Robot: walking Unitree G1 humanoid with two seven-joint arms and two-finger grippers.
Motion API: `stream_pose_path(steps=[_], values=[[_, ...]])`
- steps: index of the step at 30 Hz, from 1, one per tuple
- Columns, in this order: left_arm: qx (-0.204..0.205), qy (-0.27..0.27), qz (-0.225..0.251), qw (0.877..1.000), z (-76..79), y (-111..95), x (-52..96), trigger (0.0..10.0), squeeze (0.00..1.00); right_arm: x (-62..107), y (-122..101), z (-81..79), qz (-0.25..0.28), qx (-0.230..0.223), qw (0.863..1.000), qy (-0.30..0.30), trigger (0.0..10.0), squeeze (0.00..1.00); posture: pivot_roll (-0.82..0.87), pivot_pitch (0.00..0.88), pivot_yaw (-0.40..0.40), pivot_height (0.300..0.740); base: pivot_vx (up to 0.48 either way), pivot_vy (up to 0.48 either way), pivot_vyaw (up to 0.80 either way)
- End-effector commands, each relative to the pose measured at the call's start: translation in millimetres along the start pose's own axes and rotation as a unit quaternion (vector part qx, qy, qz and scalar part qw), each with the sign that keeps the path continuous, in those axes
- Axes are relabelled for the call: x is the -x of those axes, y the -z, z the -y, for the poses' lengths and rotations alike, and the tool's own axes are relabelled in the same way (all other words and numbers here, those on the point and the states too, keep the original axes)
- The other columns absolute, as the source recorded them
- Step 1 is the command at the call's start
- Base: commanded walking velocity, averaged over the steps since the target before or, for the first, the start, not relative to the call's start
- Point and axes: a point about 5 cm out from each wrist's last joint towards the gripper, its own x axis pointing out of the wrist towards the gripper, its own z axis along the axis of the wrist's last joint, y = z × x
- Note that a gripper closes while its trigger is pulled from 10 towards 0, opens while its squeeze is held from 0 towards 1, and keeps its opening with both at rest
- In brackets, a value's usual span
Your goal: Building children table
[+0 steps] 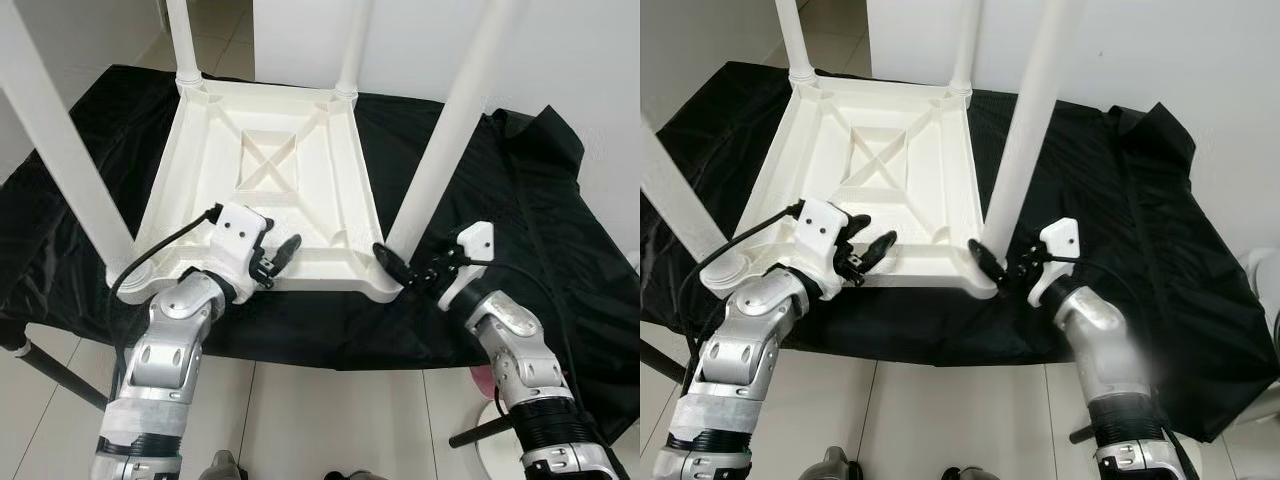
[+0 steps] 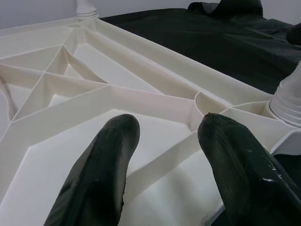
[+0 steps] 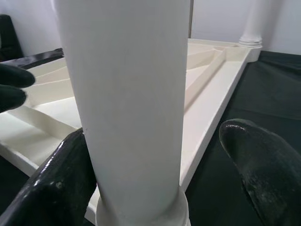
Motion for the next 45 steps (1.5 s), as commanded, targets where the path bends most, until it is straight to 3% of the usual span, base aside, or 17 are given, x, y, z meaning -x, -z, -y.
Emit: stream_pose_path(steps=[1,5,10,12,15,26,29,31,33,40,41,42,43,45], values=[[0.006,0.037,-0.002,0.999,7.1,1,1.8,10.0,0.0,5.9,0,12.5,-0.007,0.009,1.0,0.027,10.0,0.0,0.04,0.078,-0.075,0.74,0.0,0.0,0.0],[0.019,0.059,-0.003,0.998,15.9,4,3.5,10.0,0.0,14.3,3,27.8,-0.009,0.02,0.998,0.062,10.0,0.0,0.02,0.088,-0.065,0.74,0.0,0.0,0.0],[0.026,0.075,0.002,0.997,23.0,4,3.0,10.0,0.0,19.5,3,35.2,-0.009,0.023,0.996,0.081,10.0,0.0,0.01,0.091,-0.058,0.74,0.0,0.0,0.0],[0.028,0.082,0.001,0.996,28.8,5,0.1,10.0,0.0,27.5,1,47.5,0.001,0.027,0.992,0.124,10.0,0.0,-0.01,0.097,-0.05,0.74,0.0,0.0,0.0],[0.028,0.084,-0.002,0.996,30.4,6,-2.2,10.0,0.0,31.4,0,50.8,0.005,0.028,0.99,0.139,10.0,0.0,-0.02,0.098,-0.046,0.74,0.0,0.0,0.0],[0.018,0.118,0.005,0.993,45.1,6,-7.7,10.0,0.0,25.5,8,40.5,0.0,0.026,0.993,0.117,10.0,0.0,-0.03,0.102,-0.035,0.74,0.0,0.0,0.0],[0.01,0.158,-0.002,0.987,66.0,8,-10.0,10.0,0.0,16.0,12,36.6,-0.008,0.028,0.995,0.098,10.0,0.0,-0.03,0.104,-0.031,0.74,0.0,0.0,0.0],[0.01,0.158,-0.002,0.987,66.0,8,-10.0,10.0,0.0,16.0,12,36.6,-0.008,0.028,0.995,0.098,10.0,0.0,-0.03,0.104,-0.031,0.74,0.0,0.0,0.0],[0.01,0.19,-0.001,0.982,82.6,6,-14.1,10.0,0.0,6.9,15,34.7,-0.018,0.031,0.996,0.082,10.0,0.0,-0.03,0.102,-0.031,0.74,0.0,0.0,0.0],[0.016,0.206,0.009,0.978,90.9,-1,-21.2,10.0,0.0,-9.0,16,29.9,-0.021,0.036,0.997,0.064,9.9,0.0,-0.04,0.098,-0.027,0.74,0.0,0.0,0.0],[0.018,0.207,0.01,0.978,92.0,-2,-22.9,10.0,0.0,-13.7,15,27.7,-0.018,0.034,0.997,0.061,4.8,0.0,-0.03,0.095,-0.029,0.74,0.0,0.0,0.0],[0.018,0.209,0.01,0.978,93.4,-3,-24.4,10.0,0.0,-17.7,15,25.5,-0.018,0.033,0.998,0.056,3.4,0.0,-0.03,0.093,-0.032,0.74,0.0,0.0,0.0],[0.016,0.21,0.01,0.977,94.5,-4,-25.7,10.0,0.0,-20.3,16,24.3,-0.019,0.033,0.998,0.055,0.0,0.0,-0.03,0.09,-0.036,0.74,0.0,0.0,0.0],[0.015,0.212,0.01,0.977,95.3,-4,-26.4,10.0,0.0,-21.7,16,24.1,-0.021,0.032,0.998,0.056,0.0,0.0,-0.03,0.09,-0.036,0.74,0.0,0.0,0.0]])
